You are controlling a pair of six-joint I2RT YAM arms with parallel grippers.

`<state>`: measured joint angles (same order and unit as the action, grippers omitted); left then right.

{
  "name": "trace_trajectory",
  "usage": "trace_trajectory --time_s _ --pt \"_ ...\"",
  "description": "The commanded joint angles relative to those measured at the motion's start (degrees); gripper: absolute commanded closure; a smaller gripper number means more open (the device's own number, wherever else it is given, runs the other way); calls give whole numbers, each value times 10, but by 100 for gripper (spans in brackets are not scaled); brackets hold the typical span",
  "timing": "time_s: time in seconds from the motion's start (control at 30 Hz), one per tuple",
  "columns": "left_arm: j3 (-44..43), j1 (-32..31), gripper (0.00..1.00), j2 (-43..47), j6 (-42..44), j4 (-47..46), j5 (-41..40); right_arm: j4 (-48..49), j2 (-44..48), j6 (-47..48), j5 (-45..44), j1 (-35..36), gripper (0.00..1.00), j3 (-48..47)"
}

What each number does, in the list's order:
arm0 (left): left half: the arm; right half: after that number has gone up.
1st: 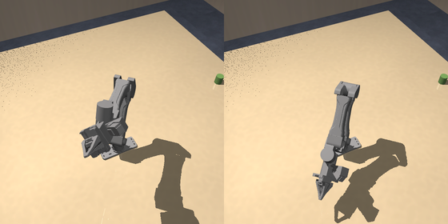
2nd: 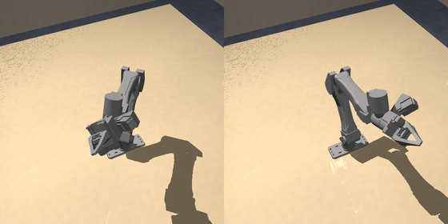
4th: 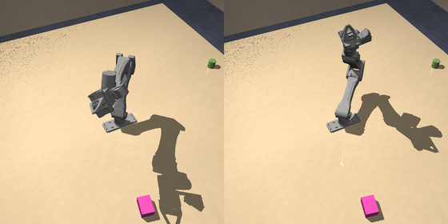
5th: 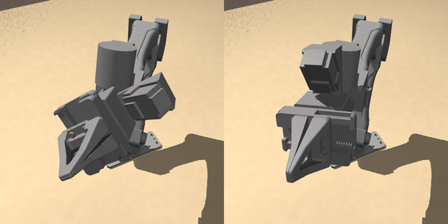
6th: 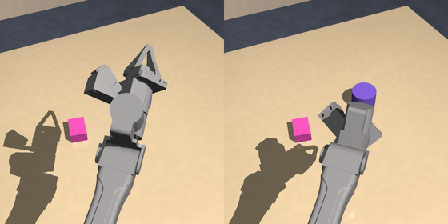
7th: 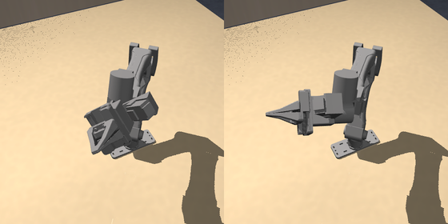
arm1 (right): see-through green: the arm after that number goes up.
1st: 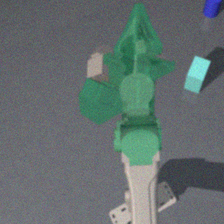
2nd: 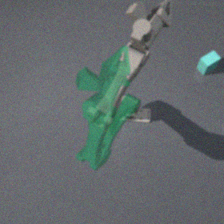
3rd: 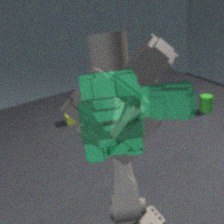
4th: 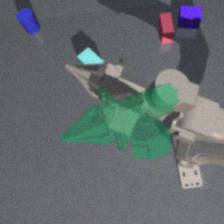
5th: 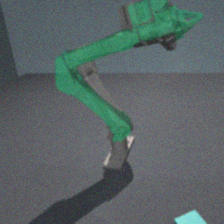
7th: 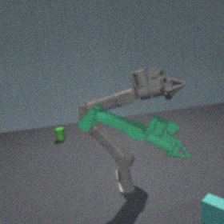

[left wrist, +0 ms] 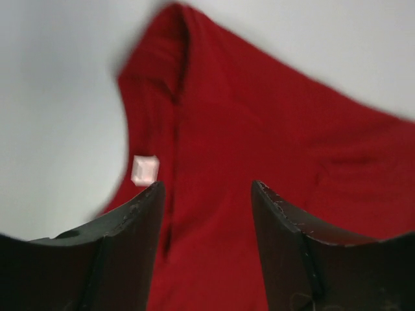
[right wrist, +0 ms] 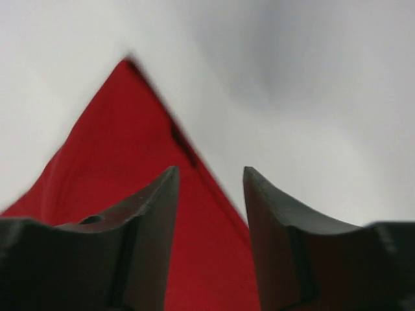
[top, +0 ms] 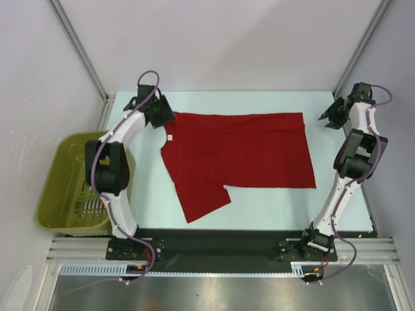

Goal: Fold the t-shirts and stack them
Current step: Fold the tshirt

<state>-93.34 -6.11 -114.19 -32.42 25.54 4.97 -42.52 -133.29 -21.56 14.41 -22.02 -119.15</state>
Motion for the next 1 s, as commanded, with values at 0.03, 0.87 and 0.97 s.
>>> trace_trajectory --time_s 0.03,0.87,0.97 --pt "120 -54 41 96 16 -21 46 111 118 -45 57 21 56 154" --pt "413 -122 37 361 -105 131 -26 -34 398 -19 -45 80 43 487" --pt "454 -124 37 398 -100 123 -40 -14 449 -11 -26 73 44 563"
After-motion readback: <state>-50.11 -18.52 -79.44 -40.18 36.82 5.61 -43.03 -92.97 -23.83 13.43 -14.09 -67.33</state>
